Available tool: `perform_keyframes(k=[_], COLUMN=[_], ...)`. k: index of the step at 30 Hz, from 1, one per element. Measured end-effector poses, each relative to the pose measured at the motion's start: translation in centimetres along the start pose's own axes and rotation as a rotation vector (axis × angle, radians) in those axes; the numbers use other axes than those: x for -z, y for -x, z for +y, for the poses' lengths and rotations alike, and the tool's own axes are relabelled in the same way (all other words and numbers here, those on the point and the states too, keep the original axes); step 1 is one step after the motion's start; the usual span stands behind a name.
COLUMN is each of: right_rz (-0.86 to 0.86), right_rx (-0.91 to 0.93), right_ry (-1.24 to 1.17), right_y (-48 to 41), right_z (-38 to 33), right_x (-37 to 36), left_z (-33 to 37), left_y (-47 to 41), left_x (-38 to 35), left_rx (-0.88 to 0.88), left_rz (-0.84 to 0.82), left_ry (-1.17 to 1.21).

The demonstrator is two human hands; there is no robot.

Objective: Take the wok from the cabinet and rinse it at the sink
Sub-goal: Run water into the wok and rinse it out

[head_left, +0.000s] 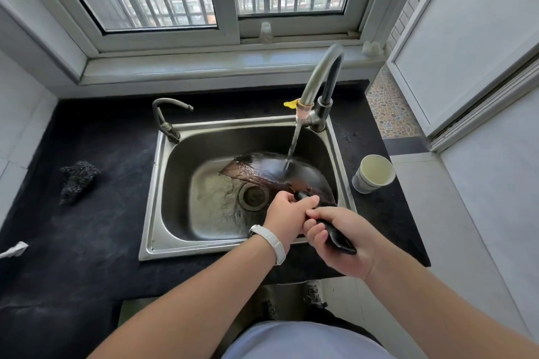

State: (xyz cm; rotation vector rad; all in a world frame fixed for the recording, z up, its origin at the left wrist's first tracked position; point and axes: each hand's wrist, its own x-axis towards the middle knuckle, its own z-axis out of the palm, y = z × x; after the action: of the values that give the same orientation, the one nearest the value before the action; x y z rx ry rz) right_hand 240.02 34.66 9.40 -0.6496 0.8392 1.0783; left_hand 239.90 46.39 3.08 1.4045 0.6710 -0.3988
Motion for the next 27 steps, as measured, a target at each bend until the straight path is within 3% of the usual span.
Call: perform_keyframes(k=[10, 16, 27], right_rz=[-0.053, -0.105, 0.0], right_rx=[0.024, 0.018, 0.087], right_ry=[-0.028, -0.042, 0.354], right_y=[0.5, 0.1, -0.7], right_z=[1.1, 1.9, 2.4], right_x=[0.7, 2.4, 3.8], left_z=[-0.4, -1.1, -2.2], left_y=[0.5, 0.9, 1.8], left_x=[0.2, 0.5, 0.9], left_rx=[-0.101, -0.221, -0.166], left_rz=[0.014, 0.062, 0.079], left_ry=[-0.088, -0.274, -0.295])
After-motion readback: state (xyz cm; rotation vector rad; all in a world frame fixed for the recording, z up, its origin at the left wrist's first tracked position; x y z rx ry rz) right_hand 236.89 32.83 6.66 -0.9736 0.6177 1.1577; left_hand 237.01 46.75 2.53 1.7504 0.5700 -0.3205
